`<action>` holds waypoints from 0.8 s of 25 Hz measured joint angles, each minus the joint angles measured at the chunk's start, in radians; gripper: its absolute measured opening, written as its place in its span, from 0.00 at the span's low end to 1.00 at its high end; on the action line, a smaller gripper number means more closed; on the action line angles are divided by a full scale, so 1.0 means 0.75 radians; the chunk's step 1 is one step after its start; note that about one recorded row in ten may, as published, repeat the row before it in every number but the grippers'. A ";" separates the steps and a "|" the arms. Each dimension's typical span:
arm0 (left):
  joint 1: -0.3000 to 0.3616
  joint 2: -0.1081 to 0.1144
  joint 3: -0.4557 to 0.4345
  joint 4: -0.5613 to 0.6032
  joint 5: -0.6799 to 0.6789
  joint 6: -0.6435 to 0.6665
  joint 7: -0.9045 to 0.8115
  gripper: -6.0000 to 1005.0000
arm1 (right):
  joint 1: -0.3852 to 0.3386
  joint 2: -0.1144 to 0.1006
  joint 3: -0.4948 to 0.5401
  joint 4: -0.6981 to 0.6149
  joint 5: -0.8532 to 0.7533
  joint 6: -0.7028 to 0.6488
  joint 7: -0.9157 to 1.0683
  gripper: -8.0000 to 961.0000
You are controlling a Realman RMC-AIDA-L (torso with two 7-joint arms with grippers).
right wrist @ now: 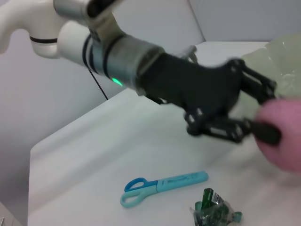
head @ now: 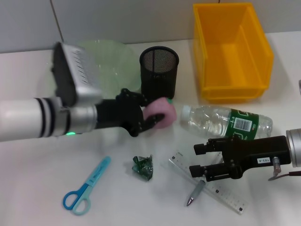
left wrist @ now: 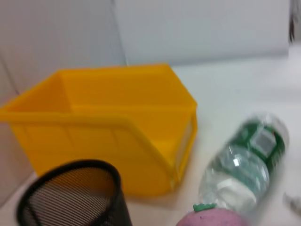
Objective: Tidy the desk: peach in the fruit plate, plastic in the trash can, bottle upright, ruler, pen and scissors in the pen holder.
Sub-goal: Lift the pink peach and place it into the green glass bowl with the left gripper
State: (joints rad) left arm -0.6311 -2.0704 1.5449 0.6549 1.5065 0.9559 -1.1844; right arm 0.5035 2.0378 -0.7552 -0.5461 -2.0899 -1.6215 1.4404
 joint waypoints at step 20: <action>0.019 -0.006 -0.545 -0.288 -0.444 -0.068 0.030 0.24 | 0.010 0.015 -0.001 0.000 -0.001 -0.005 0.002 0.80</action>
State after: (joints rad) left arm -0.6170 -2.0752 1.1363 0.4392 1.1735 0.9048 -1.1618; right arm 0.5109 2.0487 -0.7562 -0.5460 -2.0910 -1.6251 1.4416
